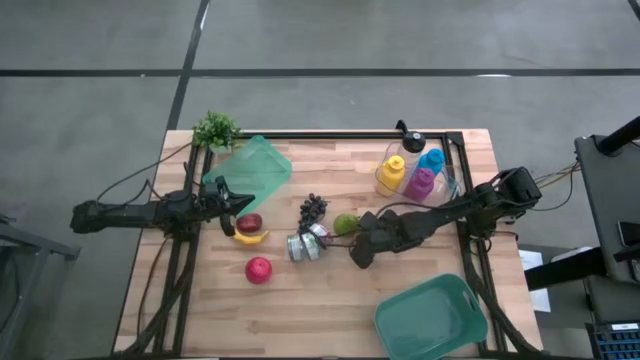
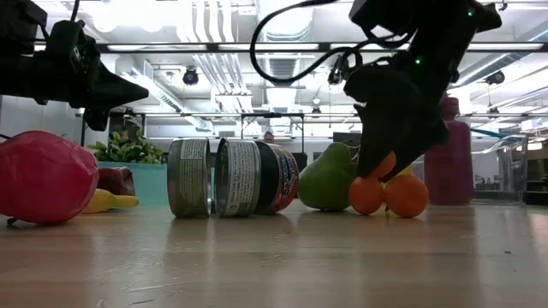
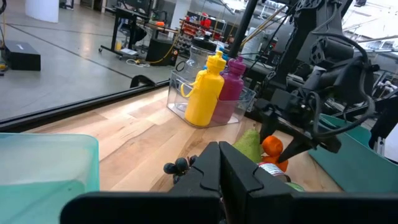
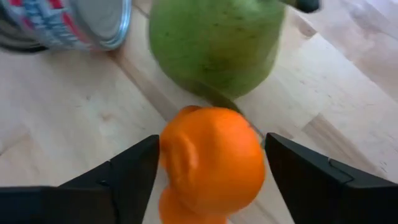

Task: Pick & Place Food Item
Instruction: Put the orange tangerines into the dark green bin

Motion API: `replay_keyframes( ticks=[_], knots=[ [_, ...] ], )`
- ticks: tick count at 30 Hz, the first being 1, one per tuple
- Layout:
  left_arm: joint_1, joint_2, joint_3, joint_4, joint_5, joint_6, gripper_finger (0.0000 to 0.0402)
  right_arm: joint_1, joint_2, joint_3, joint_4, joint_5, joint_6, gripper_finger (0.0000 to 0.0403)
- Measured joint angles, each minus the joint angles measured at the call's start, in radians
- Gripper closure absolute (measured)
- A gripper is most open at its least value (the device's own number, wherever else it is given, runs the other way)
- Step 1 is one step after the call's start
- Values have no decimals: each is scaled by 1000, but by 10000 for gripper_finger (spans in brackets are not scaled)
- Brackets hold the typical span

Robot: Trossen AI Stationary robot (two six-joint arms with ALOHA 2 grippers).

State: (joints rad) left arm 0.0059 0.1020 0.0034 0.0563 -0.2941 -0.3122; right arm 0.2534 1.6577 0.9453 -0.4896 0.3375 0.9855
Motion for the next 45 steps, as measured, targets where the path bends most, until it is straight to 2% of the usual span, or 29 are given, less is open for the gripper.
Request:
replay_keyframes(
  ticks=[9,16,24,29,39,45],
  knots=[
    [0,0,0,0,0,0,400,1,0,-7,-1,1,36,208],
    [0,0,0,0,0,0,400,2,0,-4,-1,1,35,247],
    [0,0,0,0,0,0,400,2,-8,2,-5,-23,34,250],
    [0,0,0,0,0,0,400,4,-68,21,-38,-48,32,250],
    [0,0,0,0,0,0,400,4,-301,48,-112,-230,125,249],
    [0,0,0,0,0,0,400,16,-454,48,-118,-318,39,249]
  ],
)
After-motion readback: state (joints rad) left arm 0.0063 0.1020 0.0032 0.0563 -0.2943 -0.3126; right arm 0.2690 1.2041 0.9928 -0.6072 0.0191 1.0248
